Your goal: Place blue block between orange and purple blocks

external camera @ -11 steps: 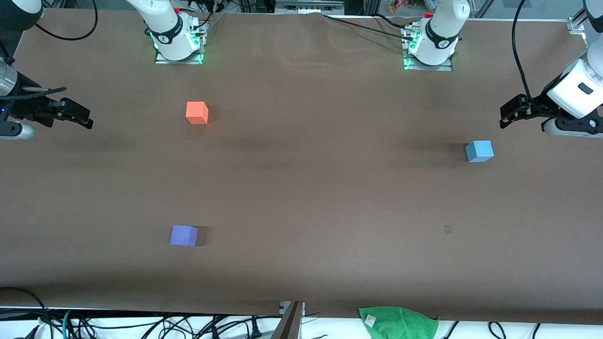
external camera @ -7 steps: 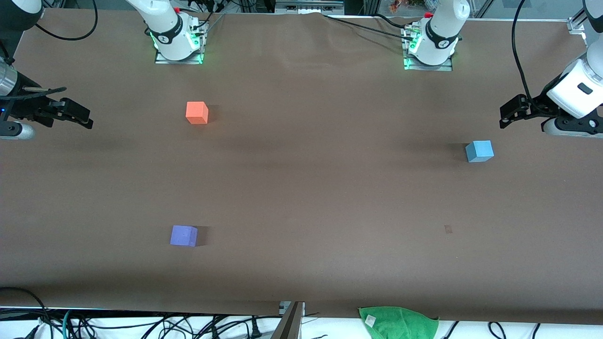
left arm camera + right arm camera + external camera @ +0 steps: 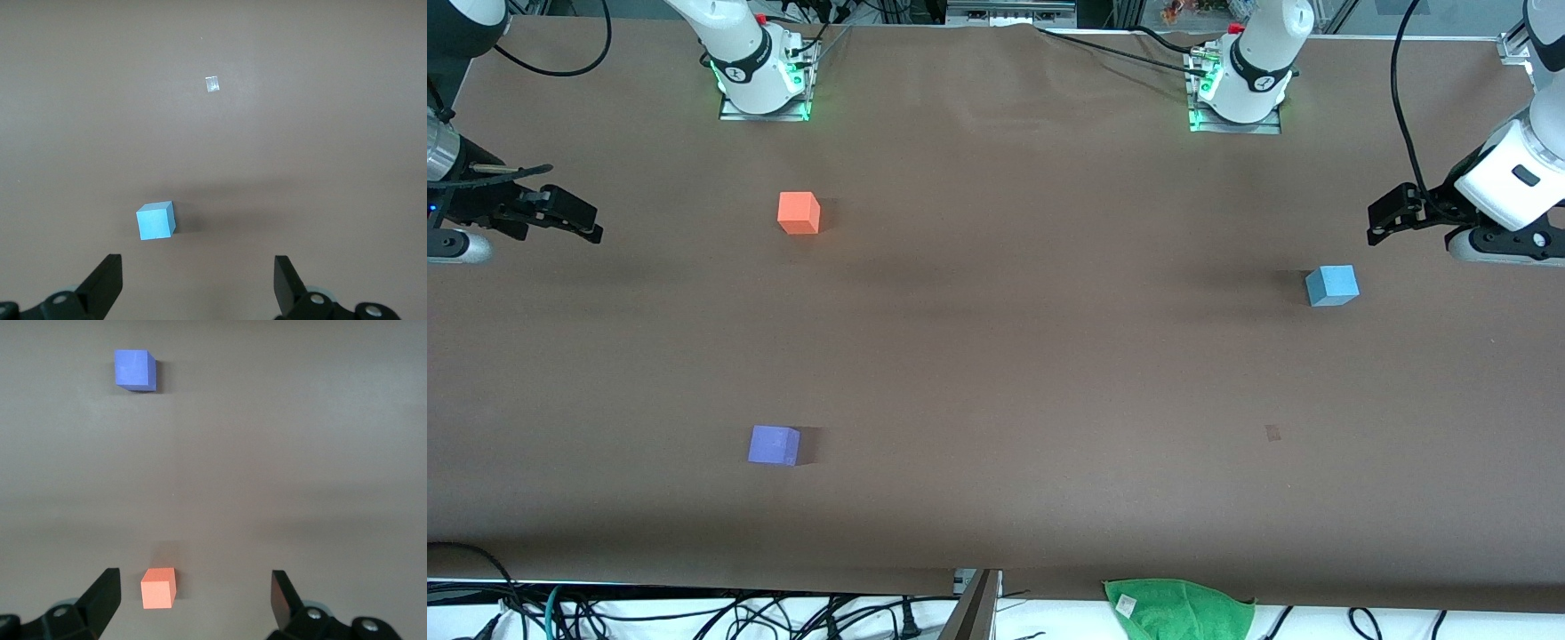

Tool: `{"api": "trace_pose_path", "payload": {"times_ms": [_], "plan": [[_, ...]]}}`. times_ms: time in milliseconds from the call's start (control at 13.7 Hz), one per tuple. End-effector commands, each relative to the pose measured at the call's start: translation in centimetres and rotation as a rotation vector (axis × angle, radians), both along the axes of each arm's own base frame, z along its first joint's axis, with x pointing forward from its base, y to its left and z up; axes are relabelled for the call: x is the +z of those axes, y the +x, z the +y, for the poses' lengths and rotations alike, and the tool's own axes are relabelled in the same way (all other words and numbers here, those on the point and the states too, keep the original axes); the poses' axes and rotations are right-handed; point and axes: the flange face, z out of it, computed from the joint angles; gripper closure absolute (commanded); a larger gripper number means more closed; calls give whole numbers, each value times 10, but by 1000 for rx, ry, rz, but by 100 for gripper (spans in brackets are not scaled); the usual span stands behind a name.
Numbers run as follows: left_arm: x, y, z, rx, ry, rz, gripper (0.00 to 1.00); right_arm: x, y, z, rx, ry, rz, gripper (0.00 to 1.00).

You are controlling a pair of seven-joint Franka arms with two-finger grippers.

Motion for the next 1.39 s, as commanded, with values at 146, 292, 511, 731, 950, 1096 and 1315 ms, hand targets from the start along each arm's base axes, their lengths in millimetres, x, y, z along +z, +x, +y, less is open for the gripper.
{"api": "trace_pose_path", "payload": {"times_ms": [146, 292, 511, 731, 950, 1096, 1315], "plan": [[-3, 3, -4, 3, -9, 18, 0, 1, -3, -1, 6, 0, -2, 1], [-4, 3, -3, 3, -11, 22, 0, 1, -3, -2, 4, 0, -1, 1], [-5, 3, -4, -3, -9, 24, 0, 2, -3, -2, 4, 0, -7, 1], [-8, 4, 4, 9, -8, 31, 0, 2, -3, -2, 6, 0, -5, 1], [-12, 5, 22, 35, -7, 41, 0, 2, -3, -1, 6, 0, -5, 1], [-22, 5, 33, 53, -6, 74, 0, 2, -3, -2, 4, 0, -5, 1], [-43, 16, 45, 42, 81, 95, 0, 2, -3, -1, 6, 0, -5, 1]]}}
